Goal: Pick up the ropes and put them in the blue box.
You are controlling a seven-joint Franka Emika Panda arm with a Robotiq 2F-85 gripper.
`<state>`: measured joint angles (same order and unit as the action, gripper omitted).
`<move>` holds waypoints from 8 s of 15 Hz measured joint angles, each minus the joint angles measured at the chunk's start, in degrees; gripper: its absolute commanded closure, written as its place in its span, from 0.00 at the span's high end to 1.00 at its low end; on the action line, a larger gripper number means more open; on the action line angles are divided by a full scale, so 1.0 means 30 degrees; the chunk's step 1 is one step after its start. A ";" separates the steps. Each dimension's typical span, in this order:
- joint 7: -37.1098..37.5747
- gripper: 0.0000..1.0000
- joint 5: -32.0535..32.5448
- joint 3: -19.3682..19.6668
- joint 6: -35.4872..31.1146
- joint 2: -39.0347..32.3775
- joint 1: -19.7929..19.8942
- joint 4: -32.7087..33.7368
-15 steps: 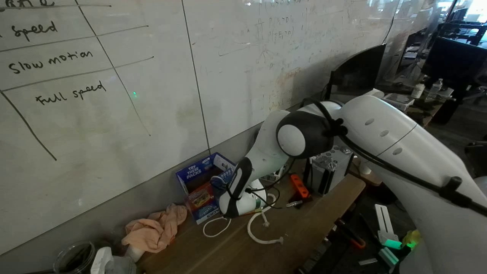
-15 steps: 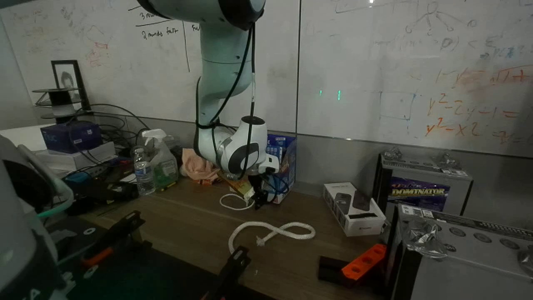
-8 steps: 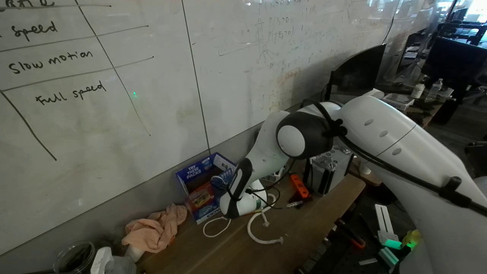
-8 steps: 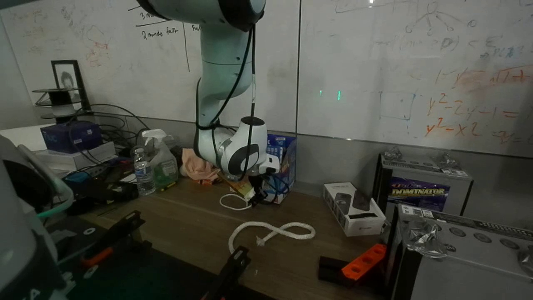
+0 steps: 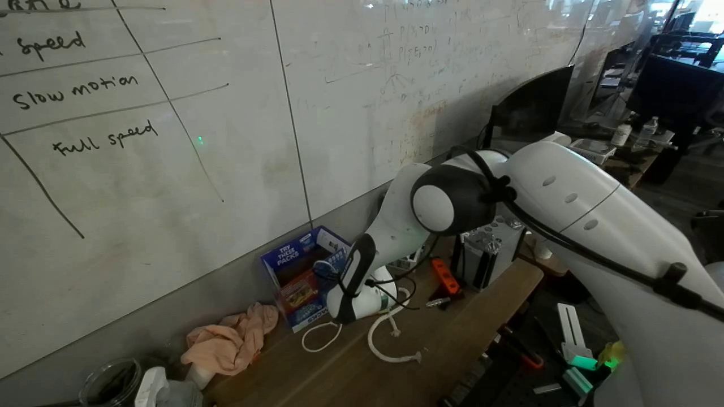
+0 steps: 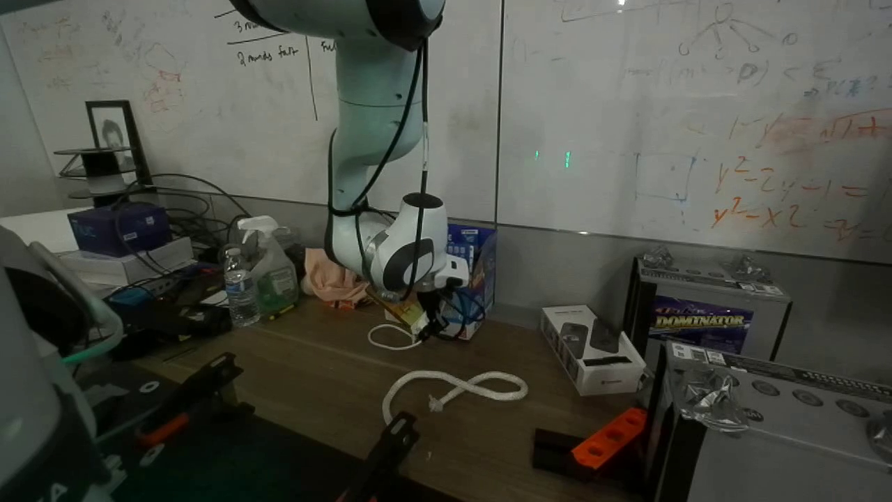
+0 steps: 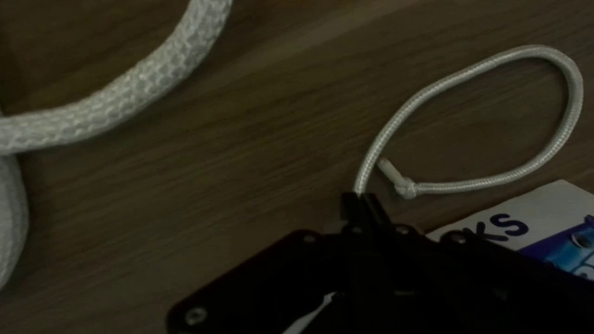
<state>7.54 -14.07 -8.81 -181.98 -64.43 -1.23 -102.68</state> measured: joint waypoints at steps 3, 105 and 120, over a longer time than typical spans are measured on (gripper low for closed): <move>-0.0027 0.01 0.0113 -0.0352 0.0004 0.1600 0.0266 -0.0800; 0.7184 1.00 -0.1721 0.3713 0.3499 0.1001 0.0030 -0.2286; 0.7446 0.42 -0.1728 0.4351 0.4470 0.0404 -0.0392 -0.1162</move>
<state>29.88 -19.25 4.24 -168.57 -63.21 -2.41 -106.17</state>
